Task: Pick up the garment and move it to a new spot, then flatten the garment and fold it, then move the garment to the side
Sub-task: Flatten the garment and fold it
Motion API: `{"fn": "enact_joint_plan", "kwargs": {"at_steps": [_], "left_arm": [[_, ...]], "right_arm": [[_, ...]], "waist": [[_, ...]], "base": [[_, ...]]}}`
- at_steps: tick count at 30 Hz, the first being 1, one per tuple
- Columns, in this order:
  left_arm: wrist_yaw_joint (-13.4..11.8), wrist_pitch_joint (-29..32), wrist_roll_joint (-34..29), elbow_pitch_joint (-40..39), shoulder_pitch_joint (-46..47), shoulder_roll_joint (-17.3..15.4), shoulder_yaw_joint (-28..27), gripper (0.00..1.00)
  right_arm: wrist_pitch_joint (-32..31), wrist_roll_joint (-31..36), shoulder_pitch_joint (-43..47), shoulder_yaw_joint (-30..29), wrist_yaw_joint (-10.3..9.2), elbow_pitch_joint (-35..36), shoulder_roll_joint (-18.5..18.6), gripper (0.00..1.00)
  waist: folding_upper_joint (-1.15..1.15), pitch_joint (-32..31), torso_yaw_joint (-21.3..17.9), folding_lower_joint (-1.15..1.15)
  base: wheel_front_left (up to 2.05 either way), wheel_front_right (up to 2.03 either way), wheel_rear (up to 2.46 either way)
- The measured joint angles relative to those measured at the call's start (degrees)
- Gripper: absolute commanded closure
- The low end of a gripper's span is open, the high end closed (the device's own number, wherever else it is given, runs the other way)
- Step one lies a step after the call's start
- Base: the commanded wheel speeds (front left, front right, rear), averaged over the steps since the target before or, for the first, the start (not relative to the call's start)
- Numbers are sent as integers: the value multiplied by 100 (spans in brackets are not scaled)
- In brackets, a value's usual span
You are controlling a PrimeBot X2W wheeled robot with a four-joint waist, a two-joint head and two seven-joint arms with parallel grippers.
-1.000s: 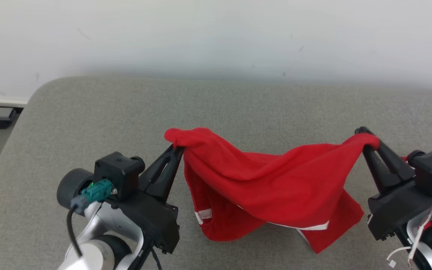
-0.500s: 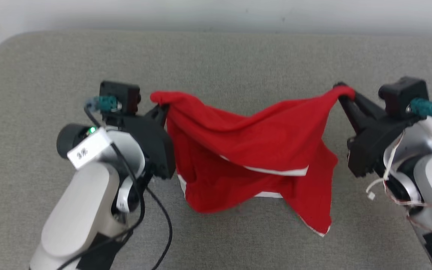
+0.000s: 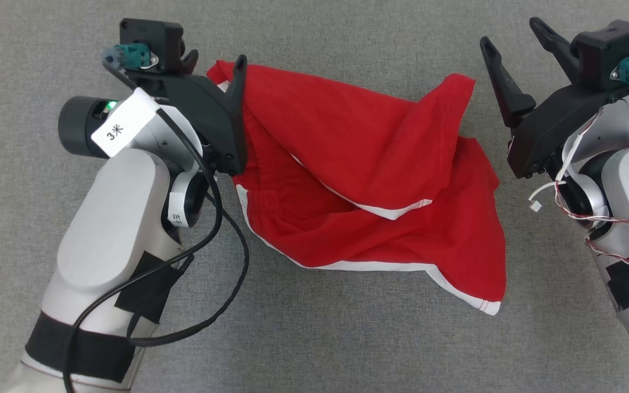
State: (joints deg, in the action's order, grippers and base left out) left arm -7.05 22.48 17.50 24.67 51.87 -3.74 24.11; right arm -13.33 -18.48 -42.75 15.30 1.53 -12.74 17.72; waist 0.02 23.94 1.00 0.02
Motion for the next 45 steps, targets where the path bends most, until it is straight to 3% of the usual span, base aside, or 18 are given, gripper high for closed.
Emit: {"fn": "enact_joint_plan", "kwargs": {"at_steps": [12, 19, 26, 35, 45], "left_arm": [[59, -738, -160, 778, -30, -13, 98, 0], [249, -1183, -191, 902, -544, -141, 235, 0], [360, -1949, -74, 353, -1137, -287, 49, 0], [404, -2772, 248, -481, -2529, -623, -242, 0], [180, -2934, 215, -1457, -4398, -1061, -333, 0]], "right_arm": [[814, 185, 218, -32, -19, -594, 15, 0], [1152, 247, 838, -146, -213, -724, 115, 0], [1720, 171, 1438, -501, -488, -316, 91, 0], [2414, -178, 2682, -1003, -715, 62, -236, 0], [2583, -321, 3996, -1298, -816, 671, -665, 0]], "waist": [[-1, -328, 37, -2], [-2, -836, 56, -3], [-2, -1379, 45, -4], [-2, -2122, -2, -4], [-3, -2817, -99, -4]], "base": [[0, 0, 0], [0, 0, 0], [0, 0, 0], [0, 0, 0], [0, 0, 0]]}}
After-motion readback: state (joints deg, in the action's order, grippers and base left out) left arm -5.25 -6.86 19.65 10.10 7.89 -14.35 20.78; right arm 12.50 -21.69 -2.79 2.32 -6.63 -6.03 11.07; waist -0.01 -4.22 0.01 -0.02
